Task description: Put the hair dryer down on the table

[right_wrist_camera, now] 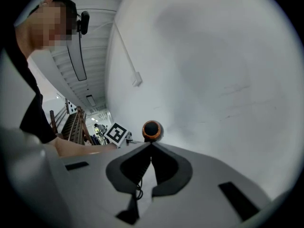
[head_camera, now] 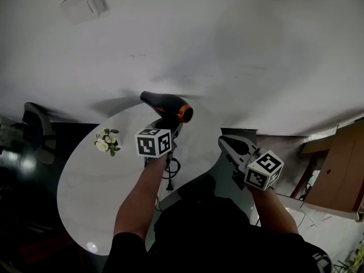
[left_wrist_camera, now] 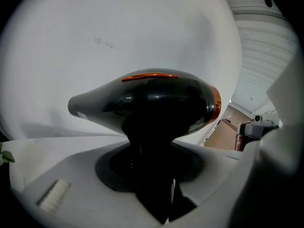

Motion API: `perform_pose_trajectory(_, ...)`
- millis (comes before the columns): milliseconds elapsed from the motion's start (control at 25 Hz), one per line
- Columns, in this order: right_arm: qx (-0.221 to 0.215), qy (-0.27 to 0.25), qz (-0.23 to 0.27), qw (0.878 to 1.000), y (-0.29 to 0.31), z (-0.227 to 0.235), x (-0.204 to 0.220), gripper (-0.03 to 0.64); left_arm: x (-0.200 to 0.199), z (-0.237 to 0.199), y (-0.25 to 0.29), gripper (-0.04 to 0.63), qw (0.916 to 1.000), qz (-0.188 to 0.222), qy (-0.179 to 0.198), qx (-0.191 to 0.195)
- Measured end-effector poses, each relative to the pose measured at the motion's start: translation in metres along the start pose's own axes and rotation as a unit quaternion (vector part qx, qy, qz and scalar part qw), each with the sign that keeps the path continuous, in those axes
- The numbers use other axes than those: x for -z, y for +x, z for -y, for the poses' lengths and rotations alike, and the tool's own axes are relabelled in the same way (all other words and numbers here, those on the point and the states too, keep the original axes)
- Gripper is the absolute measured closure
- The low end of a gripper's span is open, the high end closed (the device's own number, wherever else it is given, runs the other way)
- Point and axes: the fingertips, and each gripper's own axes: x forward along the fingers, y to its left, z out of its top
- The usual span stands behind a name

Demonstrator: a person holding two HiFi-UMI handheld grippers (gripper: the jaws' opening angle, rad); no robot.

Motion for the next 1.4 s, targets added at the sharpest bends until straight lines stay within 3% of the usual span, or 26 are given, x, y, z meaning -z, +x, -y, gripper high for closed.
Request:
perform_pose_trajectory(440, 0.017, 0.013, -0.007, 1.000, 0.001, 0.012, 0.006, 0.604, 0.034, -0.023, 0.054, 0.420, 0.9957, -0.066, -0.039, -0.053)
perform_pose_trajectory(760, 0.029, 0.026, -0.010, 0.999, -0.013, 0.019, 0.012, 0.604, 0.072, -0.047, 0.080, 0.422, 0.9801, -0.124, -0.119, -0.100)
perform_pose_trajectory(1000, 0.042, 0.040, -0.009, 0.998, -0.025, 0.026, 0.020, 0.604, 0.084, -0.057, 0.093, 0.420, 0.9727, -0.163, -0.107, -0.126)
perform_pose_trajectory(1240, 0.052, 0.048, -0.010, 0.997, -0.035, 0.032, 0.029, 0.604, 0.094, -0.060, 0.109, 0.420, 0.9650, -0.180, -0.126, -0.142)
perform_pose_trajectory(1400, 0.059, 0.053, -0.009, 0.997, -0.046, 0.035, 0.033, 0.604, 0.106, -0.065, 0.115, 0.422, 0.9588, -0.204, -0.118, -0.159)
